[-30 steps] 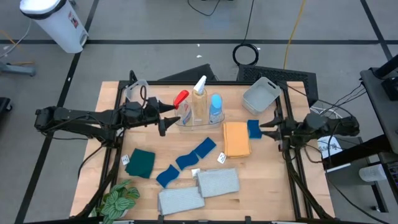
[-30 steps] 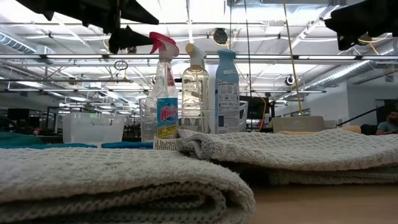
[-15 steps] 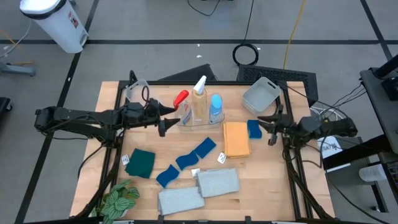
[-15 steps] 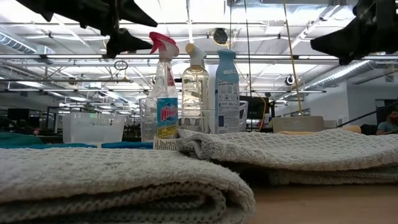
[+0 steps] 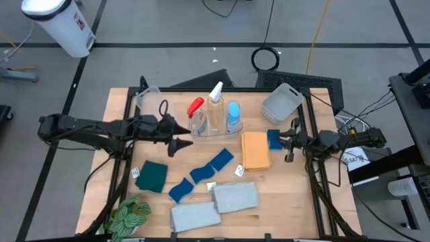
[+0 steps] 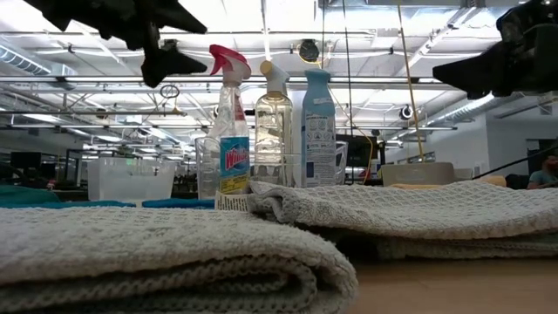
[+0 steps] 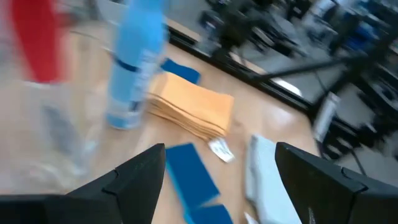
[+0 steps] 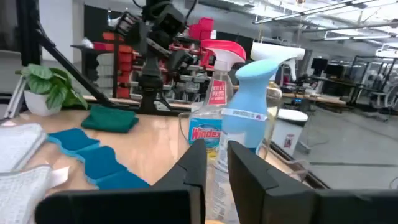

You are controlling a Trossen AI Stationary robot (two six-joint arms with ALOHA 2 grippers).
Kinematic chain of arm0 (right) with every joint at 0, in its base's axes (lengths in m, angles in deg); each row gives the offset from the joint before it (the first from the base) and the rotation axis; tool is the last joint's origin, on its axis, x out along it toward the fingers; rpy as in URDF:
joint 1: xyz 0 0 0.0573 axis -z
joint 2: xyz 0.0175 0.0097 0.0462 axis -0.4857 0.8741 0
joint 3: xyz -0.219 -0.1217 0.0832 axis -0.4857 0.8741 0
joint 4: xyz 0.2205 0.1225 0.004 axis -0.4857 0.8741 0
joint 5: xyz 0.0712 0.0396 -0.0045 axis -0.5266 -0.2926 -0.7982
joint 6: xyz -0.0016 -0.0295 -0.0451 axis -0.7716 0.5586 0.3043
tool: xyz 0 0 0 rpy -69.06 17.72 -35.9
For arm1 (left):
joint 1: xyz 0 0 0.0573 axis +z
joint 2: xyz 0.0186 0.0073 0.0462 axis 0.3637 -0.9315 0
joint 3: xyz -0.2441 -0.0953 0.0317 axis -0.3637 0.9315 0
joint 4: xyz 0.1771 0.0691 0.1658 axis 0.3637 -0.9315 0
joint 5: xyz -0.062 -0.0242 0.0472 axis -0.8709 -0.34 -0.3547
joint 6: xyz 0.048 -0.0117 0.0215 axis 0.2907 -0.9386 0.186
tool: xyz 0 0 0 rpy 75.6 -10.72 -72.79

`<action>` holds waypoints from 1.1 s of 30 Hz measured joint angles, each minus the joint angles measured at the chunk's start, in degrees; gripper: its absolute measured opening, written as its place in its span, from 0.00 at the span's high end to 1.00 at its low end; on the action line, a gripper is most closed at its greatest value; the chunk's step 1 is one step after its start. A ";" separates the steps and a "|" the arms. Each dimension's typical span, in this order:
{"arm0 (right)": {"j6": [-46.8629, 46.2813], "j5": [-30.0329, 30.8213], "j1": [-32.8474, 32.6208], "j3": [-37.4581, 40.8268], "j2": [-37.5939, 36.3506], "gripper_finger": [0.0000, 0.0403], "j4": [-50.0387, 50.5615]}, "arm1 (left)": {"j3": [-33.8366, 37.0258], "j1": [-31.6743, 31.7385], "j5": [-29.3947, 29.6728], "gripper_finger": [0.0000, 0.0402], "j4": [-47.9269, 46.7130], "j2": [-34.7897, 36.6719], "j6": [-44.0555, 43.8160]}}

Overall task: Pick & Place Kitchen Items
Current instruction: Put the blue sponge into the white bin

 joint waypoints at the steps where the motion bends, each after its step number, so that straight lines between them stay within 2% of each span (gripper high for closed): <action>1: -0.71 -0.67 0.00 0.00 0.00 0.91 -0.02 | 0.00 -0.75 -0.83 0.23 -0.02 0.00 0.24; 5: -6.65 -5.10 0.00 -0.17 0.00 0.91 0.18 | 0.00 -3.70 -1.12 0.23 -0.03 0.00 0.55; 10: -13.36 -5.39 0.00 -1.25 0.00 0.94 2.25 | 0.00 -5.76 2.51 0.23 -0.03 0.00 2.16; 16: -14.37 -5.53 0.00 -0.69 0.02 0.99 3.89 | 0.00 -6.59 3.27 0.23 -0.06 0.00 1.70; 21: -16.80 -5.65 0.00 -0.02 0.00 0.99 3.93 | -0.05 -7.73 3.30 0.23 -0.37 -0.77 1.76; 27: -13.72 -5.41 0.00 0.00 0.02 1.00 3.95 | -0.07 -8.63 3.82 0.23 -0.08 -4.68 0.43; 31: -9.34 -5.37 0.00 0.07 0.02 0.99 2.53 | -0.26 -9.51 -0.17 0.23 -1.38 -8.28 -4.28; 33: -8.88 -5.32 0.00 0.07 0.02 0.99 1.11 | -2.17 -11.17 -2.61 0.23 -5.44 -9.51 -5.11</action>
